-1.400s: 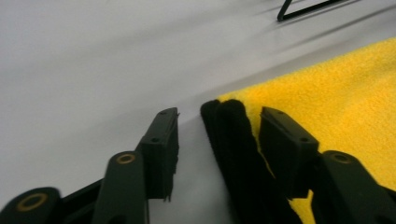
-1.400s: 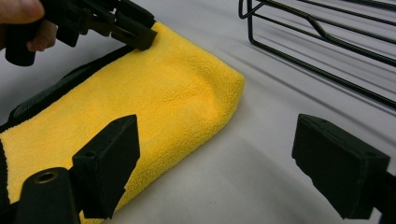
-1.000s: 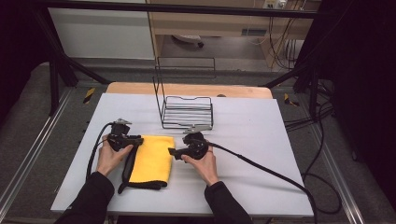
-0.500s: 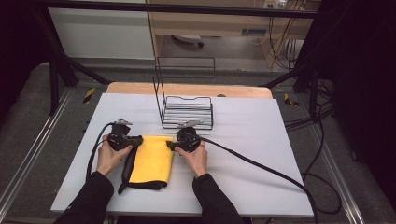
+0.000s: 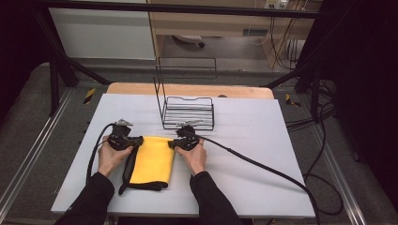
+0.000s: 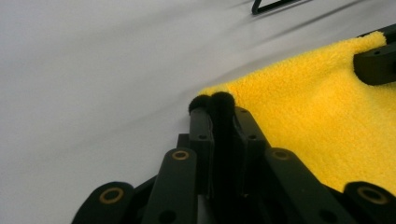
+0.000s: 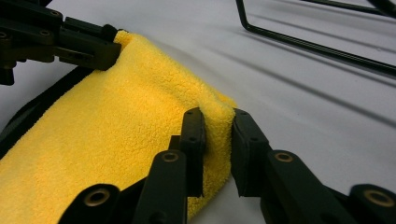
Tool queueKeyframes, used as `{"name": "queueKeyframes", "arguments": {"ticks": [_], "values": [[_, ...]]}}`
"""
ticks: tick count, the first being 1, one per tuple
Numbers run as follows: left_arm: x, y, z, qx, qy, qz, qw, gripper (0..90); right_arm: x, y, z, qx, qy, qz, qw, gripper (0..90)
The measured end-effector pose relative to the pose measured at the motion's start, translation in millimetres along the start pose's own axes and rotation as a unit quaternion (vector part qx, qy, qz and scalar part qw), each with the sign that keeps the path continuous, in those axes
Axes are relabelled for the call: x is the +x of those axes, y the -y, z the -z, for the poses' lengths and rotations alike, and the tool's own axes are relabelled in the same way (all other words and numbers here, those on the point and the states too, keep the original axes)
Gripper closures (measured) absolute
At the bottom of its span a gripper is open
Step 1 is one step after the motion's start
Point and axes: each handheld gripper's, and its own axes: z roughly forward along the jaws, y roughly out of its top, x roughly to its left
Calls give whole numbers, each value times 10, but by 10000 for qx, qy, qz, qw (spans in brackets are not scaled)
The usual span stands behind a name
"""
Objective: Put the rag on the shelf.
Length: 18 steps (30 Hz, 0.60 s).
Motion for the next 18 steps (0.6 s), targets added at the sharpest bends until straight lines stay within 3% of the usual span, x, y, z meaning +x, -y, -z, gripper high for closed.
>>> {"name": "queueKeyframes", "arguments": {"ticks": [6,10,18], "values": [[24,6,29,-38,80,54,9999,818,12,-16,19,-12,-28,0,10000,831],[14,5,77,-146,45,25,9999,822,59,-10,69,-200,42,182,9996,837],[-49,20,394,-720,56,-50,9974,823,206,-59,286,-619,-95,430,9971,837]]}}
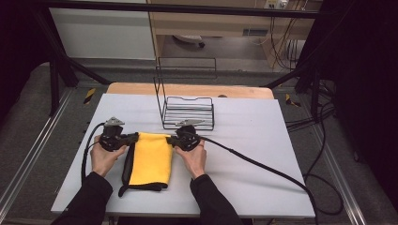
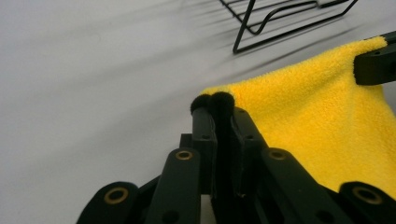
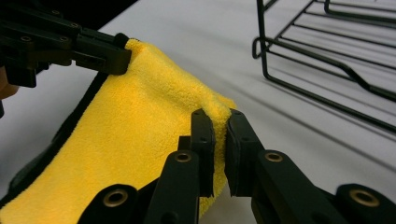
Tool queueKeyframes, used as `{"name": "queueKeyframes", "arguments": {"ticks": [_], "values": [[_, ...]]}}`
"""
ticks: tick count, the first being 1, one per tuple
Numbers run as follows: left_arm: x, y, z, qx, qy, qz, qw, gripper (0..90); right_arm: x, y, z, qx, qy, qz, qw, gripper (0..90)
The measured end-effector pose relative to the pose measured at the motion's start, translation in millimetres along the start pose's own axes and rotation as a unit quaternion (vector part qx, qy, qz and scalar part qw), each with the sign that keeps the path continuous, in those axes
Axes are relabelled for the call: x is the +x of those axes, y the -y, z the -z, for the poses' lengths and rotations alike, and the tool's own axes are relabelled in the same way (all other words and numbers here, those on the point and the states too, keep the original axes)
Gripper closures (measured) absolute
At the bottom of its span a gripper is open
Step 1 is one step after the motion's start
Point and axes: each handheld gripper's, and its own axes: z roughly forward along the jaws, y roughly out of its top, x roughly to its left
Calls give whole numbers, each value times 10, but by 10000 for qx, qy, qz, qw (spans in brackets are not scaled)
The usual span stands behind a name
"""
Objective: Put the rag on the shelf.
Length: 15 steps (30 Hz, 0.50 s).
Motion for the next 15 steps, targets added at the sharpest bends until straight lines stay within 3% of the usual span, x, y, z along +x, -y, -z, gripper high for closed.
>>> {"name": "queueKeyframes", "arguments": {"ticks": [6,15], "values": [[-54,-7,250,-430,47,-51,9991,822,100,-65,156,-326,-166,138,9992,837],[-134,-39,447,-740,52,-218,9970,822,201,-136,348,-673,-236,393,9967,836]]}}
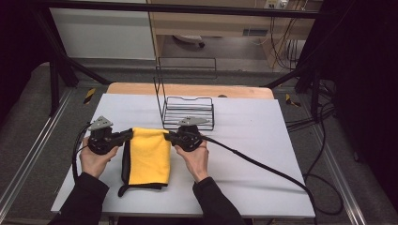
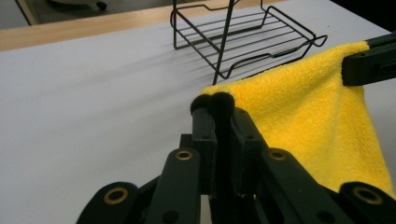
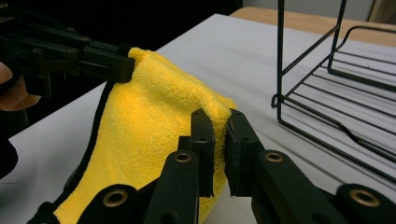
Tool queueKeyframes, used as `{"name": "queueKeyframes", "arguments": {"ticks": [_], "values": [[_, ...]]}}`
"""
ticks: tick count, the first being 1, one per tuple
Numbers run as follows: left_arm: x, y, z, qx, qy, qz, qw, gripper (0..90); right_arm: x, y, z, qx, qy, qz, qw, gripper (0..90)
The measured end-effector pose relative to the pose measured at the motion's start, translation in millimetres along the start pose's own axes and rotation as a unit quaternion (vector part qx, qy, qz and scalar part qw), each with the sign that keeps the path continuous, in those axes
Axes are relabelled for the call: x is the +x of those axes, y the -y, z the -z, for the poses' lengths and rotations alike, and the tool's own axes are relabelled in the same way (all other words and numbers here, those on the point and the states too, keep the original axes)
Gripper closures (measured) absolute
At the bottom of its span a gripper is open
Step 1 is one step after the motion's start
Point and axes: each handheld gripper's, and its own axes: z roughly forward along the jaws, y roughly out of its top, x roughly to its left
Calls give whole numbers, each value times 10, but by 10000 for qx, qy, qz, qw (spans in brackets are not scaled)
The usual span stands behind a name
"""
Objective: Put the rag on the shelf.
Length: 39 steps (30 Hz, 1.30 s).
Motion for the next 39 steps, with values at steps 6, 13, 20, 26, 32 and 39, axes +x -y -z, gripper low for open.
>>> {"name": "queueKeyframes", "arguments": {"ticks": [6,13,20,26,32,39], "values": [[-57,-53,155,-300,-50,-65,9995,822,61,-77,73,-220,-22,126,9997,837],[-117,-119,302,-631,-122,-131,9978,822,139,-171,179,-505,-106,311,9982,836],[-203,-194,428,-922,-142,-226,9954,822,216,-267,308,-778,-75,490,9957,836],[-278,-248,525,-1187,-181,-312,9923,822,264,-353,410,-956,-32,661,9932,836],[-331,-291,601,-1385,-205,-348,9895,822,304,-426,487,-1110,-16,778,9908,837],[-387,-334,683,-1649,-254,-351,9854,822,350,-489,561,-1305,-7,935,9870,837]]}}
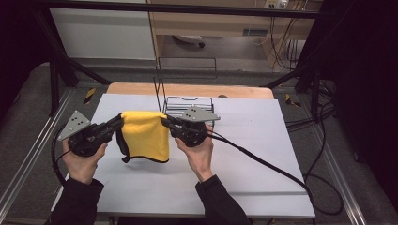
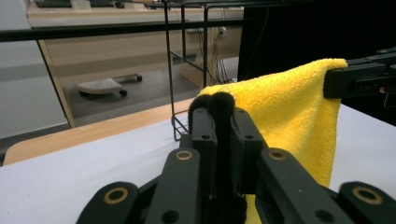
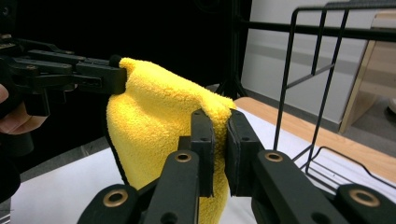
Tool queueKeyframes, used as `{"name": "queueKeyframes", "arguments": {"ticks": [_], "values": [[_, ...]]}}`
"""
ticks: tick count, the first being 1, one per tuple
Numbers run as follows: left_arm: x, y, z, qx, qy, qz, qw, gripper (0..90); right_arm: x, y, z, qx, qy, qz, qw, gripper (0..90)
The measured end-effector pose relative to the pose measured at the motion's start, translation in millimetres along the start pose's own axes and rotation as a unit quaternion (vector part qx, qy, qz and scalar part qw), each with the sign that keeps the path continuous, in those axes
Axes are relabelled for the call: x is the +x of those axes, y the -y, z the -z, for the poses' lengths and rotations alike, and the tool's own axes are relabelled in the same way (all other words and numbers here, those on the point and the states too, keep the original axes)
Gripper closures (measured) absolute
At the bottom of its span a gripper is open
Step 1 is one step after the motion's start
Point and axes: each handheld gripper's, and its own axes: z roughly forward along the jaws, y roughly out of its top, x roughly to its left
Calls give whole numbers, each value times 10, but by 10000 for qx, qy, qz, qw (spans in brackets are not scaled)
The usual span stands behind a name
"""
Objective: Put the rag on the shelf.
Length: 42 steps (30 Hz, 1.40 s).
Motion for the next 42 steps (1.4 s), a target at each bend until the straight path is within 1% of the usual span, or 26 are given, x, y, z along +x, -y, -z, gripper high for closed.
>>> {"name": "queueKeyframes", "arguments": {"ticks": [4,5,9,12,18,22,29,33,38,42], "values": [[-27,-38,30,-142,-27,-21,9999,822,23,-54,31,-91,26,106,9999,837],[-31,-48,39,-180,-63,-25,9998,822,28,-69,40,-111,33,136,9998,837],[-64,-78,43,-318,-58,-25,9995,822,43,-127,77,-214,62,217,9995,837],[-89,-103,47,-424,-102,-59,9990,822,51,-168,113,-294,94,287,9991,837],[-145,-186,44,-625,-61,-69,9980,822,62,-253,200,-439,147,412,9981,837],[-185,-248,39,-736,-51,-115,9972,822,54,-315,261,-534,201,474,9972,837],[-231,-349,17,-985,-6,-71,9951,822,39,-400,349,-738,259,517,9956,837],[-257,-407,-14,-1075,5,-76,9942,822,24,-444,392,-839,306,534,9946,837],[-297,-518,-70,-1233,40,-70,9923,822,-16,-516,447,-972,394,541,9930,837],[-344,-614,-118,-1331,65,-103,9910,822,-54,-591,510,-1091,474,568,9913,837]]}}
